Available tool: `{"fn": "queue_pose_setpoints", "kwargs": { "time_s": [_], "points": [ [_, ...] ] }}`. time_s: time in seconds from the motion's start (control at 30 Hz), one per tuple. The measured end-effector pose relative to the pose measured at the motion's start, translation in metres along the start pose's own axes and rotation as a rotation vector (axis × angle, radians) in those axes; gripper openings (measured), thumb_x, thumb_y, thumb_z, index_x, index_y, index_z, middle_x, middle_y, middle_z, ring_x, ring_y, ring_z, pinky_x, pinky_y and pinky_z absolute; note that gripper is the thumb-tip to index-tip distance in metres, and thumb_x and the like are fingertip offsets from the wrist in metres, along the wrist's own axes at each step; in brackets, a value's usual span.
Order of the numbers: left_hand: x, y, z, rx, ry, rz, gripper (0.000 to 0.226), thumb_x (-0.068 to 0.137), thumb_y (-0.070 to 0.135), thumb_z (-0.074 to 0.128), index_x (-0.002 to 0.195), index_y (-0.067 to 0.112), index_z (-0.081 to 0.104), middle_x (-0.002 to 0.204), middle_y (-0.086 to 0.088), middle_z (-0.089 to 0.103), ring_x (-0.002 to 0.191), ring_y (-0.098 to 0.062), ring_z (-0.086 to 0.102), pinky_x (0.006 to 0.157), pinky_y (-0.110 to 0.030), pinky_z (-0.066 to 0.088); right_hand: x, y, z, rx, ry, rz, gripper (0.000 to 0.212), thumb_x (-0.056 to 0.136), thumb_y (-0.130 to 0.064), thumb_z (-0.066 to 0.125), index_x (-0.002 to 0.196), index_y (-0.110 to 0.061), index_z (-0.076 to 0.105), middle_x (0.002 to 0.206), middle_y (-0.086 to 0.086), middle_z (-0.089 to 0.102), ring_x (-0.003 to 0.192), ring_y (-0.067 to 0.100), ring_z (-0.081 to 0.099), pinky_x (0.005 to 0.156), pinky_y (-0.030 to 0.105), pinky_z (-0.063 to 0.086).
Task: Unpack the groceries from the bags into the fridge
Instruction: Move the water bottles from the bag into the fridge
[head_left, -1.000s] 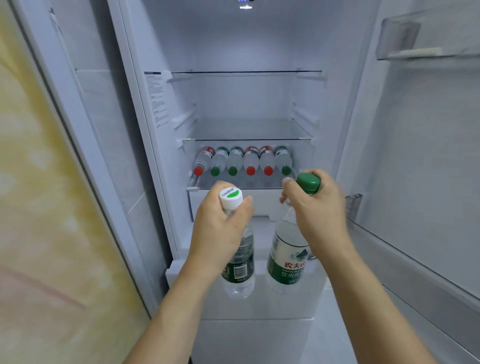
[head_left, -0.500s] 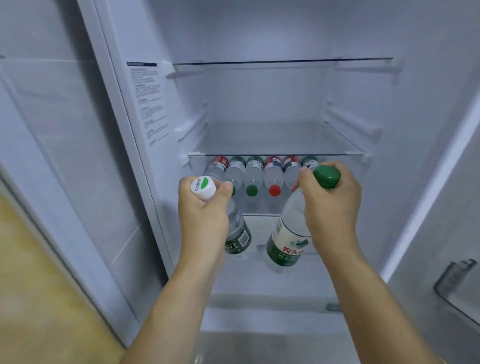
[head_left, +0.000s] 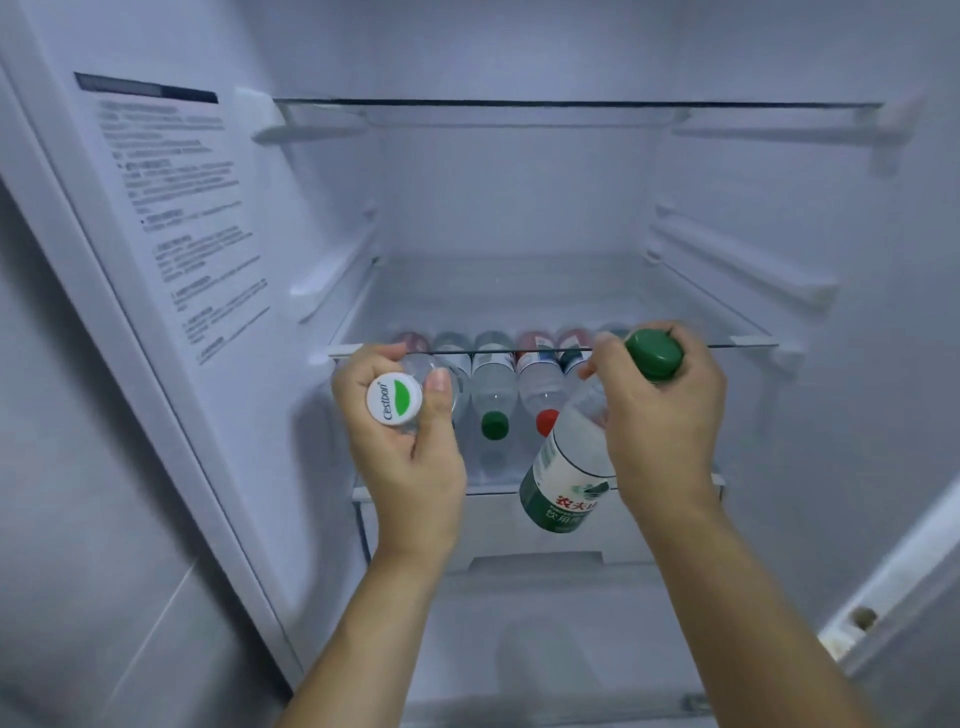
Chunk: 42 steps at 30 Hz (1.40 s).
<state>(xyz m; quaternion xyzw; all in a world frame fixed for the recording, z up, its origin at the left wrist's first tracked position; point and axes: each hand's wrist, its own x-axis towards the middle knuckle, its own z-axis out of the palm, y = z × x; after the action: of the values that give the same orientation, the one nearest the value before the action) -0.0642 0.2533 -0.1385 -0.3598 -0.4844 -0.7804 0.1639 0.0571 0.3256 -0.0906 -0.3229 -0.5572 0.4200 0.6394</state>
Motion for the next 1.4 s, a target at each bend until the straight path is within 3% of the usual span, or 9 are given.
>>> {"fn": "queue_pose_setpoints", "kwargs": {
  "time_s": [0.07, 0.2, 0.37, 0.5, 0.63, 0.77, 0.87, 1.17, 1.4],
  "points": [
    [-0.003, -0.017, 0.005, 0.063, -0.001, 0.076, 0.024, 0.090, 0.012, 0.063, 0.100, 0.024, 0.044, 0.103, -0.008, 0.044, 0.095, -0.031, 0.047, 0.088, -0.034, 0.041, 0.004, 0.004, 0.002, 0.011, 0.006, -0.003, 0.019, 0.082, -0.008, 0.068, 0.071, -0.016, 0.055, 0.074, 0.023, 0.063, 0.056, 0.014, 0.050, 0.054, 0.027, 0.044],
    [-0.003, -0.046, 0.009, 0.119, -0.002, 0.104, 0.022, 0.089, 0.017, 0.063, 0.098, 0.019, 0.044, 0.103, 0.002, 0.037, 0.097, -0.033, 0.040, 0.091, -0.029, 0.037, 0.009, 0.012, 0.008, 0.037, 0.010, 0.013, 0.021, 0.080, -0.010, 0.068, 0.068, -0.020, 0.055, 0.075, 0.023, 0.063, 0.057, 0.018, 0.052, 0.054, 0.031, 0.045],
    [-0.010, -0.073, 0.010, 0.160, -0.074, 0.053, 0.024, 0.090, 0.021, 0.064, 0.104, 0.016, 0.045, 0.110, -0.026, 0.041, 0.111, -0.036, 0.042, 0.099, -0.027, 0.036, 0.013, 0.017, 0.016, 0.019, 0.037, -0.007, 0.020, 0.078, -0.017, 0.068, 0.066, -0.024, 0.054, 0.073, 0.025, 0.062, 0.064, 0.039, 0.056, 0.057, 0.039, 0.049],
    [-0.011, -0.092, 0.009, 0.183, -0.057, -0.081, 0.035, 0.092, 0.023, 0.066, 0.122, 0.019, 0.048, 0.127, -0.009, 0.047, 0.122, -0.028, 0.046, 0.104, -0.022, 0.036, 0.013, 0.018, 0.020, 0.029, 0.040, -0.014, 0.020, 0.077, -0.020, 0.068, 0.065, -0.026, 0.053, 0.072, 0.025, 0.061, 0.065, 0.041, 0.055, 0.057, 0.042, 0.048],
    [-0.003, -0.103, 0.010, 0.335, -0.147, -0.198, 0.048, 0.092, 0.031, 0.066, 0.135, 0.017, 0.049, 0.138, 0.001, 0.051, 0.130, -0.015, 0.046, 0.108, -0.032, 0.040, 0.014, 0.019, 0.019, 0.020, 0.045, -0.038, 0.021, 0.078, -0.017, 0.068, 0.066, -0.024, 0.053, 0.072, 0.024, 0.061, 0.069, 0.042, 0.058, 0.059, 0.039, 0.050],
    [0.008, -0.117, 0.020, 0.535, -0.190, -0.201, 0.049, 0.092, 0.028, 0.065, 0.137, 0.015, 0.050, 0.139, -0.003, 0.054, 0.126, -0.018, 0.049, 0.100, -0.020, 0.036, 0.013, 0.020, 0.019, 0.043, 0.044, -0.041, 0.021, 0.079, -0.016, 0.068, 0.066, -0.025, 0.054, 0.072, 0.023, 0.061, 0.069, 0.042, 0.059, 0.060, 0.041, 0.052],
    [0.024, -0.130, 0.025, 0.596, -0.209, -0.232, 0.048, 0.093, 0.024, 0.062, 0.138, 0.012, 0.049, 0.135, -0.009, 0.057, 0.122, -0.028, 0.052, 0.098, -0.030, 0.041, 0.012, 0.020, 0.020, 0.046, 0.039, -0.053, 0.022, 0.081, -0.014, 0.068, 0.067, -0.024, 0.054, 0.071, 0.023, 0.062, 0.068, 0.039, 0.059, 0.059, 0.035, 0.049],
    [0.033, -0.144, 0.032, 0.872, -0.240, -0.198, 0.057, 0.089, 0.034, 0.062, 0.141, 0.015, 0.048, 0.127, -0.010, 0.063, 0.113, -0.036, 0.054, 0.094, -0.038, 0.040, 0.010, 0.020, 0.021, 0.052, 0.034, -0.043, 0.021, 0.079, -0.017, 0.068, 0.067, -0.025, 0.054, 0.072, 0.018, 0.065, 0.064, 0.028, 0.060, 0.058, 0.033, 0.049],
    [0.019, -0.113, 0.020, 0.915, -0.362, -0.165, 0.065, 0.074, 0.035, 0.047, 0.130, 0.002, 0.051, 0.136, -0.022, 0.049, 0.123, -0.041, 0.043, 0.106, -0.045, 0.030, 0.004, 0.018, 0.020, 0.077, 0.055, -0.034, 0.022, 0.078, -0.017, 0.068, 0.065, -0.030, 0.055, 0.073, 0.020, 0.063, 0.071, 0.039, 0.062, 0.058, 0.035, 0.047]
  ]
}}
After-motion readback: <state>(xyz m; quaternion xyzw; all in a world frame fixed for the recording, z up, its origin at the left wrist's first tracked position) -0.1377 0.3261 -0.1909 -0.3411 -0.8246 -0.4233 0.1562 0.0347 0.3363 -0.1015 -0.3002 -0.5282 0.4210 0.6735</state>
